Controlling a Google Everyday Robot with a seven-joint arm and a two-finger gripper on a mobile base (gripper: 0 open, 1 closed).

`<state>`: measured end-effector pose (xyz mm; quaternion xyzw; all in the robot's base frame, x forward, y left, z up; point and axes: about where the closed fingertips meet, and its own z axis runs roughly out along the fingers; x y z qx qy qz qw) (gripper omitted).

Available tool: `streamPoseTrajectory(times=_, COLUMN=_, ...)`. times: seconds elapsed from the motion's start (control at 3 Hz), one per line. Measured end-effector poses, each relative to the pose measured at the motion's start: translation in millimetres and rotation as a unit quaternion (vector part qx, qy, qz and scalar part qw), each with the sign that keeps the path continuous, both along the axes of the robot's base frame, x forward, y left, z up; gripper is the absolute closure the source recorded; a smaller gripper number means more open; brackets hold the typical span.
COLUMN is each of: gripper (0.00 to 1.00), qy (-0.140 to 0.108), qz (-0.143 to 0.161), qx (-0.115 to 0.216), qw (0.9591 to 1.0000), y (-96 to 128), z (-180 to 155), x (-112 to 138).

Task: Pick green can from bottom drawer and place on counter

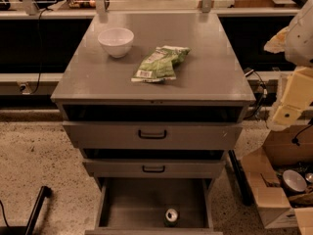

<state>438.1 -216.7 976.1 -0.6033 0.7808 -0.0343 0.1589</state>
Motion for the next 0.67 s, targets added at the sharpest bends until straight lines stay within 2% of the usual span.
streamPoseTrajectory(times=0.33, gripper=0.00, qy=0.000, qz=0.000, qx=0.000, qw=1.0000, y=0, z=0, x=0)
streamPoseTrajectory(times=0.67, gripper=0.00, qy=-0.019, qz=0.014, qx=0.017, qw=0.9996, y=2, z=-13, x=0)
